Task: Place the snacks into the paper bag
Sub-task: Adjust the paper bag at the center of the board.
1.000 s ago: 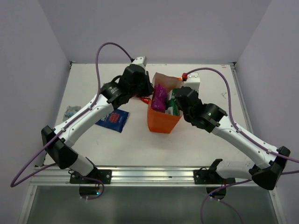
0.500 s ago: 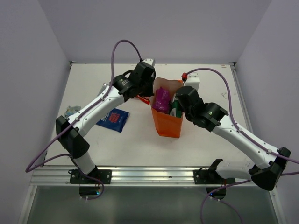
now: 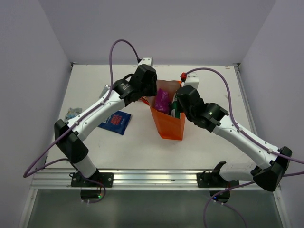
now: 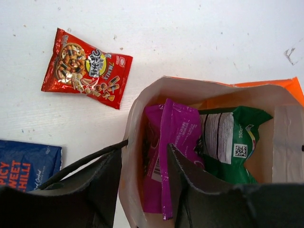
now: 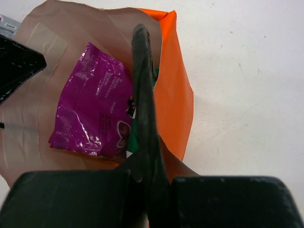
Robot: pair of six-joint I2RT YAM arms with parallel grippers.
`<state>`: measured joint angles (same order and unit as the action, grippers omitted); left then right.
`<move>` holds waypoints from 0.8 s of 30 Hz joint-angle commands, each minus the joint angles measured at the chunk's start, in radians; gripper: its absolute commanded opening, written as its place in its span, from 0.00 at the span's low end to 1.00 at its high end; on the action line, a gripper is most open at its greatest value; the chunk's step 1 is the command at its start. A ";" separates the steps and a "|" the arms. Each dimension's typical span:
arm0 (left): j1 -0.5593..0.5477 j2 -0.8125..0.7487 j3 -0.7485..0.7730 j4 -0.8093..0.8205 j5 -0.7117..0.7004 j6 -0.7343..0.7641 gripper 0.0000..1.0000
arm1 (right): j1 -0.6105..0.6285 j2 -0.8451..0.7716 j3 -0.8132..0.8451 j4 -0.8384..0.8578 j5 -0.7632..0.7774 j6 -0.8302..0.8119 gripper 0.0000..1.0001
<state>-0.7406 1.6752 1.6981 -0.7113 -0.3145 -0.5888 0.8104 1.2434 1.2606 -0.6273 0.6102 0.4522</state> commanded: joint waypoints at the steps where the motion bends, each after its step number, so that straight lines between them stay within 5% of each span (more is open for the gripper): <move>1: -0.002 -0.064 -0.060 0.130 -0.086 -0.066 0.46 | 0.001 -0.007 0.033 0.021 -0.003 0.014 0.00; 24: -0.011 -0.229 -0.317 0.510 -0.136 -0.407 0.47 | 0.012 0.007 0.028 0.031 -0.013 0.036 0.00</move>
<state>-0.7429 1.4853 1.4002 -0.3515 -0.4068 -0.9146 0.8120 1.2438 1.2621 -0.6231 0.6071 0.4652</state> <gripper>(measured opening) 0.472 0.014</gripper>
